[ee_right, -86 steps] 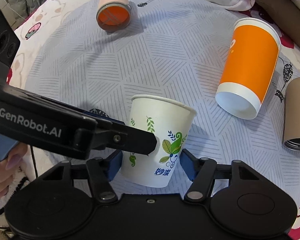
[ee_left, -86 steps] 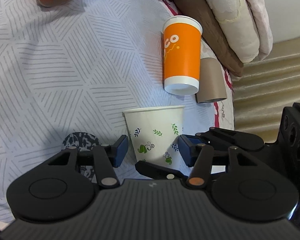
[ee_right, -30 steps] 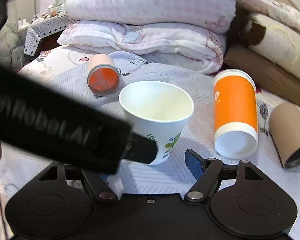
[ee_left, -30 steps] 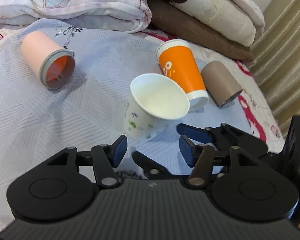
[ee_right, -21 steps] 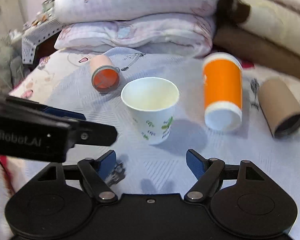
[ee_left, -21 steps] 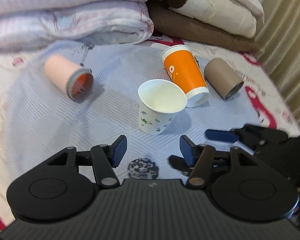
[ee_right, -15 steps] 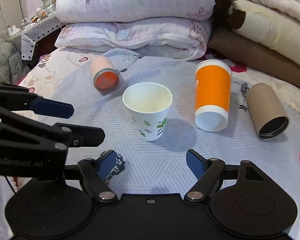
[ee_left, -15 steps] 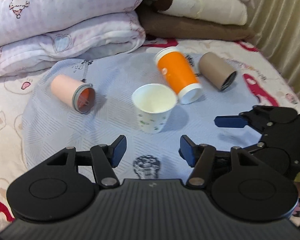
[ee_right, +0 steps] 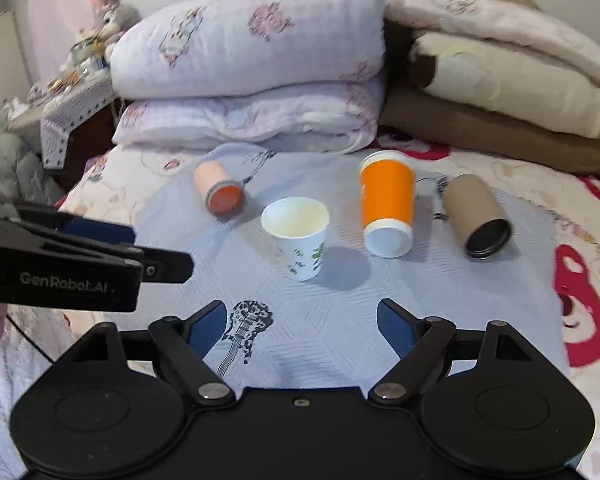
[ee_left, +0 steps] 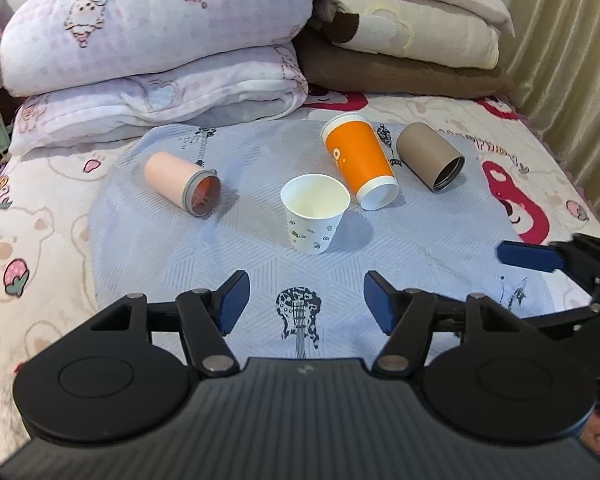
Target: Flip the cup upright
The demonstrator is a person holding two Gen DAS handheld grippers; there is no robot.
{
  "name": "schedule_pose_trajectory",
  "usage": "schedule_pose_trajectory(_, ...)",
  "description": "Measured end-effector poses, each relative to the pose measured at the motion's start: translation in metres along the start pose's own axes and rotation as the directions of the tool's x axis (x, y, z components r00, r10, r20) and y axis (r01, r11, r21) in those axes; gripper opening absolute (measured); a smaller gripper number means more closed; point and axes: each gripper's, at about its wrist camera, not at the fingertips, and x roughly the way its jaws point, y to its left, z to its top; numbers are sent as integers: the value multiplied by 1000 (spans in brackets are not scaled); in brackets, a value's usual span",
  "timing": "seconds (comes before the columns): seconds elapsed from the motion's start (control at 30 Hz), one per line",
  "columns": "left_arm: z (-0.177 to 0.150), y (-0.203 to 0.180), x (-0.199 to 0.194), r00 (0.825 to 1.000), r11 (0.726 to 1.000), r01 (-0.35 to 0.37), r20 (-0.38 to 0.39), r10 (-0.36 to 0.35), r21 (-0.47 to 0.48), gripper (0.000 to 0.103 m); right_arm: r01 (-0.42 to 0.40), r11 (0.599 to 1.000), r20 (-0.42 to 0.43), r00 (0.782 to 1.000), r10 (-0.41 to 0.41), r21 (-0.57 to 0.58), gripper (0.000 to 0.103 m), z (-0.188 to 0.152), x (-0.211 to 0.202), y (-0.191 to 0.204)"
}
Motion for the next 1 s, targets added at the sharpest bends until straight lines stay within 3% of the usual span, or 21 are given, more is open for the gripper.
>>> schedule_pose_trajectory(0.2, -5, -2, -20, 1000, 999, -3, 20, 3, -34, 67, 91, 995, 59, 994, -93, 36, 94, -6, -33, 4)
schedule_pose_trajectory(0.4, -10, -4, -36, 998, 999, -33, 52, 34, -36, 95, 232, 969, 84, 967, -239, 88, 103, -8, -54, 6)
schedule_pose_trajectory(0.5, -15, -4, -38, 998, 998, -46, 38, 48, -36, 98, 293, 951, 71, 951, -300, 94, 103, -10, -58, 6)
schedule_pose_trajectory(1.0, -22, -5, -47, 994, 994, -105, -8, 104, -13, 99, 311, 942, 7, 949, -314, 129, 103, -13, -68, 10)
